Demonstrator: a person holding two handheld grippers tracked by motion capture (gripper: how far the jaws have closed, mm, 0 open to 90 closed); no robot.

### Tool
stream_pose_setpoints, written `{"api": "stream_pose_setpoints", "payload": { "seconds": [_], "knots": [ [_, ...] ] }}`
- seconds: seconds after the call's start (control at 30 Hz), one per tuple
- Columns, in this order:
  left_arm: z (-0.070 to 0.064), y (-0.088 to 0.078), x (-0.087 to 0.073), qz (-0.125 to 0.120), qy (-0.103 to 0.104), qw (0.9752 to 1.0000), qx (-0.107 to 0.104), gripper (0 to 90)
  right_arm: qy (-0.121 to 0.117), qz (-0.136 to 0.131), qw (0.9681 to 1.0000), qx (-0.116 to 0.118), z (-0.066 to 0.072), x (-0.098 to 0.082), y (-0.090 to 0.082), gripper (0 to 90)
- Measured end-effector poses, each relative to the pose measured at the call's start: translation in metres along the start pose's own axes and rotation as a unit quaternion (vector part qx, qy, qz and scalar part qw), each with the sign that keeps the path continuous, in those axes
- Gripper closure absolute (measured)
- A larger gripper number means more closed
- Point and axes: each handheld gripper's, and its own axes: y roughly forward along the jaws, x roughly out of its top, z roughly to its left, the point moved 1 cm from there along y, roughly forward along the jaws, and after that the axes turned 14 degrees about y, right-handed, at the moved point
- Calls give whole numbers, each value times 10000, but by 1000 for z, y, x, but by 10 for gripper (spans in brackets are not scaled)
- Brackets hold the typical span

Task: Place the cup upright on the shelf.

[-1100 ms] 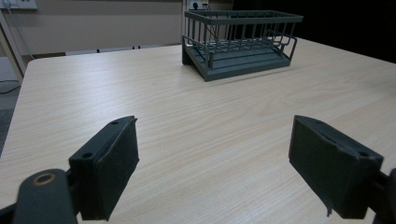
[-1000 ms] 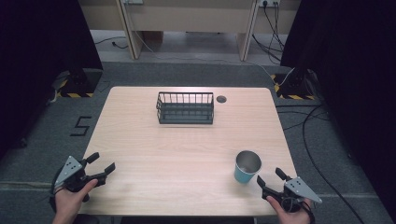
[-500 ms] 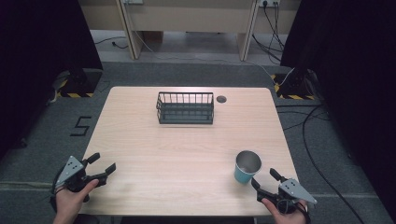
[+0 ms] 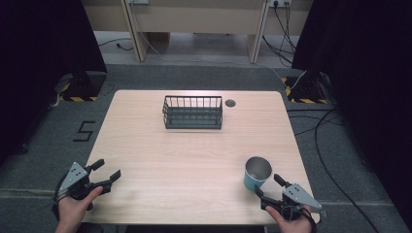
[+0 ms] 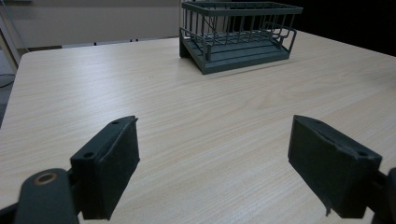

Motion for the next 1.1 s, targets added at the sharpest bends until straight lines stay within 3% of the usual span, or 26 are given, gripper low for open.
{"api": "stream_pose_setpoints", "payload": {
  "seconds": [0.3,0.63,1.1],
  "knots": [
    [0,0,0,-11,2,10000,-17,160,-24,-13,10000,-23,4,2,8,158],
    [0,0,0,-27,12,10000,-38,161,-203,41,9998,-4,6,2,23,158],
    [-1,0,0,-29,24,10000,-56,164,-212,40,9997,102,8,8,42,155]
  ]
}}
